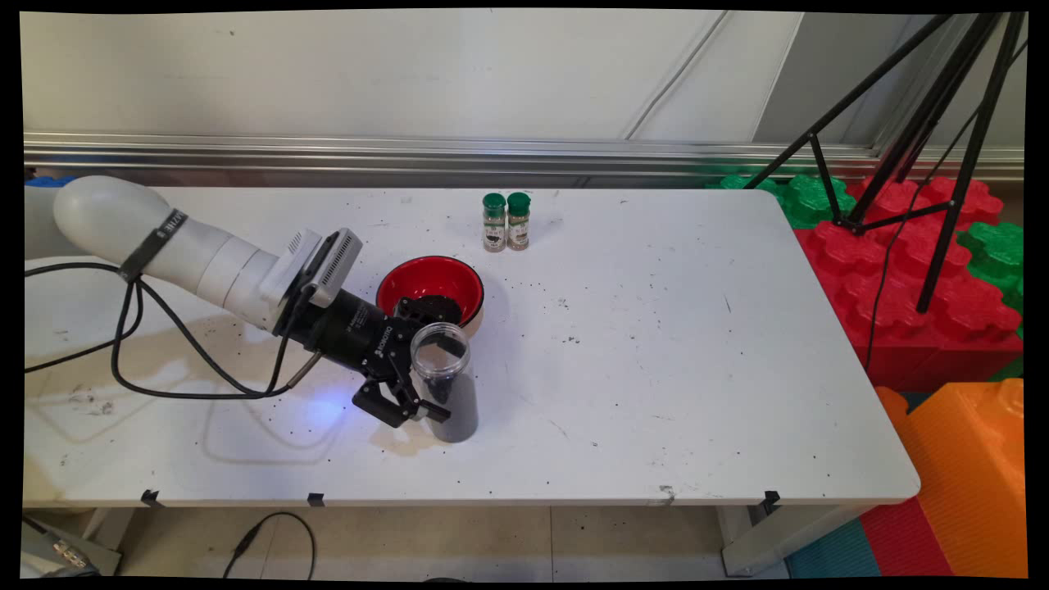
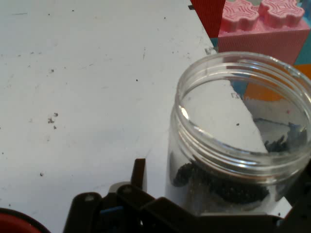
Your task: Pick up the black seasoning powder from the table, then pour the black seasoning powder in the red bowl
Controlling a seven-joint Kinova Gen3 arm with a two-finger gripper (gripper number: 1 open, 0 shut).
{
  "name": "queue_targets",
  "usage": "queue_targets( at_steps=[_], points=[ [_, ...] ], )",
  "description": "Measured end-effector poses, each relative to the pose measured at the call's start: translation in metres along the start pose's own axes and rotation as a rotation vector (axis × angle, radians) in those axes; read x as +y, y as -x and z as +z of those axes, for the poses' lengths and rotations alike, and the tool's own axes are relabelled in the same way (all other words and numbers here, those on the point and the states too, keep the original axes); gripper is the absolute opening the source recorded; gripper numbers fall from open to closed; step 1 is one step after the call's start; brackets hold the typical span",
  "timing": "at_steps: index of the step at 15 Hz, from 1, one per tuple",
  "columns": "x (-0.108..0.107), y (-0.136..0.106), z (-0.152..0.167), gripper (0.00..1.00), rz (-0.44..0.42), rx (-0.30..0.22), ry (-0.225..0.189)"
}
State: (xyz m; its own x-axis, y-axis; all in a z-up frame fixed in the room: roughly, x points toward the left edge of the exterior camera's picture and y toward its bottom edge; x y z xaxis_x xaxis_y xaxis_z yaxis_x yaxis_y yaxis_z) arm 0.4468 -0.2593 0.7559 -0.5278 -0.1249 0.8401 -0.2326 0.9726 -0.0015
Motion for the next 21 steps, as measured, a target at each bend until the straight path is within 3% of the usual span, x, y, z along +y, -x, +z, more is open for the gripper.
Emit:
queue_targets(
  at_steps=[1,2,14,21],
  points=[
    [0.000,0.000,0.001,1.00,-0.001,0.002,-0.001],
    [0.000,0.001,0.002,0.00,-0.001,0.004,-0.002],
    [0.002,0.001,0.002,0.00,0.004,0.011,0.001],
    [-0.002,-0.021,-0.014,0.00,-0.002,0.037,-0.009]
  ],
)
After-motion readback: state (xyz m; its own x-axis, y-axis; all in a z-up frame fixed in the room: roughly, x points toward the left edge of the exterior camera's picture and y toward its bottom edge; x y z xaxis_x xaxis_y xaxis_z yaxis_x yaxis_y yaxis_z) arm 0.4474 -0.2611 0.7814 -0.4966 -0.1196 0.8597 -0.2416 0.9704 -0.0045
